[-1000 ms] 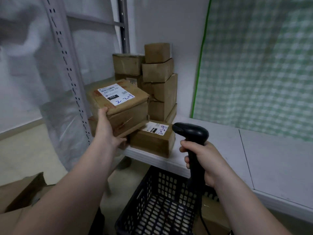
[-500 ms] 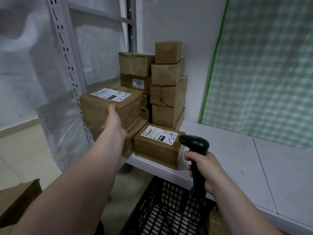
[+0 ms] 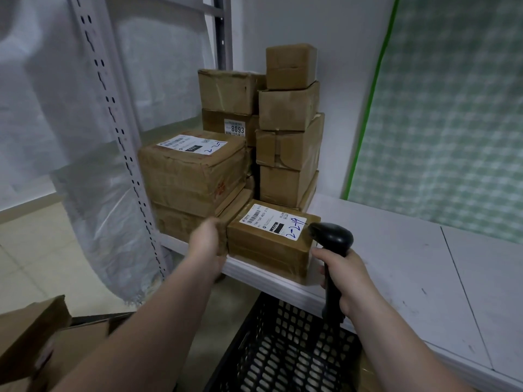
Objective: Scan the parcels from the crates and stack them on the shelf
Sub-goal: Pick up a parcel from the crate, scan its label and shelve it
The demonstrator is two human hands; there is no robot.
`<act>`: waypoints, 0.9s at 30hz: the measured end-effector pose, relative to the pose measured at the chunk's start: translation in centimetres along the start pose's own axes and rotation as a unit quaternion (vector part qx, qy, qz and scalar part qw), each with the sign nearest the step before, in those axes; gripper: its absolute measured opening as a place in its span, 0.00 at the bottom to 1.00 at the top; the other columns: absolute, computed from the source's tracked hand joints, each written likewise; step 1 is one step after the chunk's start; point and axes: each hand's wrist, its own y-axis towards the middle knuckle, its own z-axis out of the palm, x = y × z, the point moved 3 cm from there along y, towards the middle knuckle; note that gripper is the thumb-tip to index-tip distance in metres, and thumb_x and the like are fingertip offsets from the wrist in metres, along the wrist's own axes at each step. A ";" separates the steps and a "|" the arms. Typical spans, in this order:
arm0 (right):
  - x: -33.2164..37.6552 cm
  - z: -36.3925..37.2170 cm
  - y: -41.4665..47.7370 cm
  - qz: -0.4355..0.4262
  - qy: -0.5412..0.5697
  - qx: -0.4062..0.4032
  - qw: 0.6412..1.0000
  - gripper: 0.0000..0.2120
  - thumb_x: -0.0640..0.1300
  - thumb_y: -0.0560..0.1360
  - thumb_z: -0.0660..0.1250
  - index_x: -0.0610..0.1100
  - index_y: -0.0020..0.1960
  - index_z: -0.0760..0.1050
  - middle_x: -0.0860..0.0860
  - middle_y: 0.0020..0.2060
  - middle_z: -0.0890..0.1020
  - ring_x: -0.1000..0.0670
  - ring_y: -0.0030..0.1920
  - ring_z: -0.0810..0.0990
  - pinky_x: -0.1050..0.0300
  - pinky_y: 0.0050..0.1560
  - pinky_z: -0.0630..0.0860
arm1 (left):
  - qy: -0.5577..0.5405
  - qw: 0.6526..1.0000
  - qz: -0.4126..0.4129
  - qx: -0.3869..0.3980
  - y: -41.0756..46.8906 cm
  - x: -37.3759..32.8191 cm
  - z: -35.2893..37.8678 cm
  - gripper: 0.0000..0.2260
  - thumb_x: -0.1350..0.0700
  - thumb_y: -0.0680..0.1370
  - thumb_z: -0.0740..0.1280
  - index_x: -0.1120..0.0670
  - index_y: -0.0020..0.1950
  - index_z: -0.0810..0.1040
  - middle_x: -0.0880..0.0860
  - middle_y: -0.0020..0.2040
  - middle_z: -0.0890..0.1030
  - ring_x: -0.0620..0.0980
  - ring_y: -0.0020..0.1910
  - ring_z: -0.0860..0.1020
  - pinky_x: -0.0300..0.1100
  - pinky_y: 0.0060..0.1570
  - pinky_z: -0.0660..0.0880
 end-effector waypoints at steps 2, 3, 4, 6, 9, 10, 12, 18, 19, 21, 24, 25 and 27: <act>-0.2 0.1 0.3 0.005 0.013 0.008 1.000 0.12 0.40 0.72 0.71 0.46 0.55 0.75 0.49 0.40 0.79 0.50 0.40 0.77 0.56 0.37 0.70 | 0.061 0.998 -0.014 0.024 0.4 2.6 0.7 0.19 0.56 0.79 0.61 0.61 0.68 0.71 0.61 0.58 0.78 0.58 0.50 0.76 0.55 0.51 0.76; -0.2 0.1 0.3 0.007 0.018 0.012 1.000 0.12 0.40 0.73 0.71 0.45 0.55 0.75 0.49 0.40 0.79 0.50 0.40 0.77 0.56 0.38 0.70 | 0.088 0.996 -0.014 0.020 0.7 3.3 0.9 0.18 0.56 0.79 0.61 0.61 0.68 0.71 0.62 0.65 0.75 0.60 0.58 0.75 0.56 0.58 0.73; -0.3 0.1 0.3 0.009 0.020 0.017 1.000 0.12 0.40 0.73 0.70 0.45 0.56 0.75 0.49 0.40 0.79 0.51 0.40 0.77 0.57 0.37 0.70 | 0.106 0.994 -0.011 0.013 0.8 3.7 1.1 0.17 0.56 0.80 0.61 0.59 0.67 0.72 0.61 0.66 0.73 0.61 0.63 0.73 0.56 0.61 0.72; -0.3 0.0 0.4 0.014 0.024 0.029 0.999 0.11 0.39 0.73 0.70 0.45 0.55 0.75 0.50 0.38 0.78 0.51 0.38 0.77 0.57 0.36 0.70 | 0.118 0.993 -0.002 0.010 1.2 4.0 1.6 0.11 0.54 0.80 0.61 0.55 0.61 0.73 0.57 0.64 0.72 0.58 0.61 0.71 0.55 0.60 0.74; -0.1 -0.2 0.2 0.015 0.030 0.047 0.998 0.08 0.39 0.74 0.69 0.47 0.51 0.75 0.50 0.37 0.78 0.51 0.37 0.77 0.57 0.36 0.70 | 0.129 0.991 0.017 0.021 1.6 4.7 2.1 0.18 0.49 0.80 0.62 0.52 0.68 0.69 0.55 0.65 0.72 0.55 0.59 0.70 0.54 0.59 0.74; -0.1 -0.3 0.2 0.014 0.033 0.049 0.998 0.07 0.39 0.74 0.69 0.47 0.51 0.75 0.50 0.38 0.79 0.51 0.38 0.77 0.57 0.36 0.70 | 0.128 0.991 0.021 0.019 1.6 4.9 2.2 0.21 0.48 0.79 0.62 0.51 0.72 0.66 0.54 0.66 0.71 0.56 0.60 0.71 0.55 0.59 0.74; 0.0 -0.6 0.1 0.009 0.039 0.047 0.998 0.08 0.39 0.74 0.69 0.46 0.52 0.75 0.49 0.40 0.79 0.50 0.39 0.77 0.56 0.37 0.70 | 0.124 0.992 0.030 0.019 1.4 5.1 2.5 0.27 0.45 0.79 0.63 0.47 0.76 0.60 0.53 0.70 0.69 0.57 0.64 0.70 0.55 0.59 0.74; 0.3 -1.2 0.2 0.014 0.050 0.052 0.997 0.08 0.41 0.75 0.69 0.46 0.53 0.75 0.49 0.41 0.79 0.49 0.40 0.77 0.56 0.36 0.71 | 0.087 0.995 0.000 0.046 0.5 5.0 3.3 0.31 0.39 0.75 0.67 0.40 0.75 0.57 0.52 0.72 0.64 0.58 0.66 0.67 0.59 0.58 0.75; 0.3 -1.4 0.2 0.014 0.050 0.047 0.998 0.10 0.40 0.74 0.69 0.44 0.55 0.75 0.48 0.39 0.78 0.49 0.37 0.75 0.56 0.34 0.70 | 0.088 0.995 -0.004 0.048 0.4 5.0 3.5 0.30 0.39 0.74 0.68 0.42 0.73 0.59 0.52 0.71 0.64 0.58 0.66 0.67 0.59 0.59 0.74; 0.4 -2.0 0.2 0.012 0.052 0.023 0.998 0.12 0.40 0.74 0.69 0.41 0.57 0.75 0.48 0.35 0.76 0.49 0.33 0.73 0.57 0.32 0.68 | 0.081 0.995 -0.008 0.064 -0.1 5.1 4.1 0.28 0.41 0.74 0.69 0.45 0.69 0.61 0.52 0.67 0.65 0.58 0.66 0.66 0.61 0.61 0.72; 1.0 -3.4 -0.2 0.000 0.073 -0.011 0.997 0.12 0.40 0.74 0.70 0.42 0.56 0.76 0.46 0.37 0.78 0.47 0.34 0.76 0.57 0.33 0.70 | 0.047 0.996 0.000 0.080 -1.0 5.0 5.0 0.24 0.45 0.74 0.71 0.47 0.63 0.61 0.53 0.63 0.66 0.59 0.64 0.68 0.64 0.60 0.72; 1.3 -3.8 -0.5 -0.008 0.081 -0.015 0.997 0.10 0.41 0.74 0.70 0.44 0.55 0.76 0.47 0.39 0.80 0.47 0.37 0.78 0.57 0.35 0.71 | 0.038 0.996 0.009 0.075 -1.4 4.7 5.2 0.24 0.45 0.74 0.71 0.47 0.62 0.62 0.53 0.62 0.67 0.59 0.62 0.69 0.63 0.58 0.73; 2.2 -4.2 -1.2 -0.036 0.089 -0.017 0.995 0.09 0.41 0.74 0.70 0.48 0.54 0.76 0.49 0.43 0.82 0.48 0.45 0.80 0.56 0.38 0.73 | 0.037 0.997 0.036 0.056 -2.2 3.8 5.4 0.25 0.41 0.71 0.73 0.46 0.59 0.62 0.54 0.63 0.69 0.58 0.60 0.71 0.60 0.54 0.77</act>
